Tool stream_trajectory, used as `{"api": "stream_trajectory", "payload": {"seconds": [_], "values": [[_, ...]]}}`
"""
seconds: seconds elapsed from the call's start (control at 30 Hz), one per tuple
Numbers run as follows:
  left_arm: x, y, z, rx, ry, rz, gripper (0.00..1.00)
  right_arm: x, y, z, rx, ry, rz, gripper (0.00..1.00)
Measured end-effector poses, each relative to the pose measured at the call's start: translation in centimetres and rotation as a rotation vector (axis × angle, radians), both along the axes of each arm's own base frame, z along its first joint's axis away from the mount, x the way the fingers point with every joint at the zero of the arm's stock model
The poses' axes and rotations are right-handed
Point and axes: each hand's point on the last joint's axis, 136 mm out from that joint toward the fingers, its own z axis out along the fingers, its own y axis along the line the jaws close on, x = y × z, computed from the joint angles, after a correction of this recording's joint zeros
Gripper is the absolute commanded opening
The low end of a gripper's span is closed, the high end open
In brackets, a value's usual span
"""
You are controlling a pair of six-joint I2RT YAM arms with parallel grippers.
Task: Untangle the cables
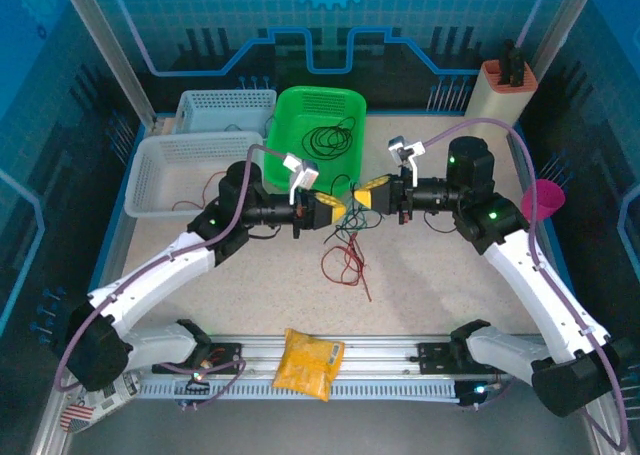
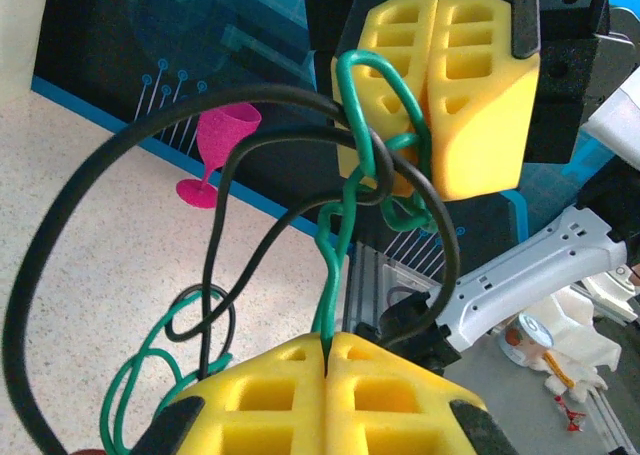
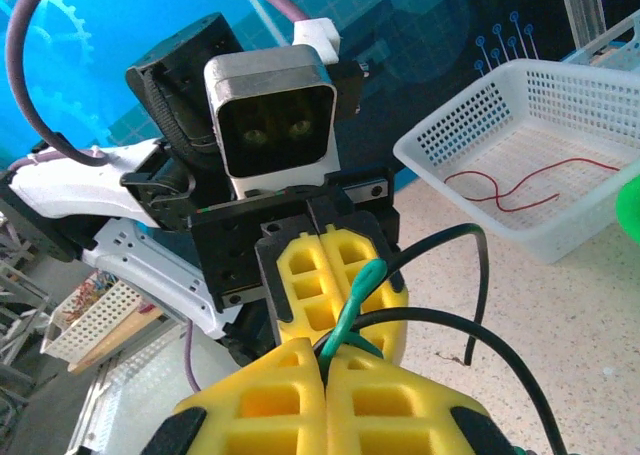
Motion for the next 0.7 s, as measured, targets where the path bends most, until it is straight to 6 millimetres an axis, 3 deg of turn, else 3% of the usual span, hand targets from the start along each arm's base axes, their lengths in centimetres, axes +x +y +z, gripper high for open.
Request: {"api": "stream_trajectory", "payload": {"seconds": [0.7], "values": [[2.1,-0.6,0.0,0.007,-0.067,-0.016,0.00,-0.1,-1.0,0.5,0.063,0.084,0.101,0.00]]}}
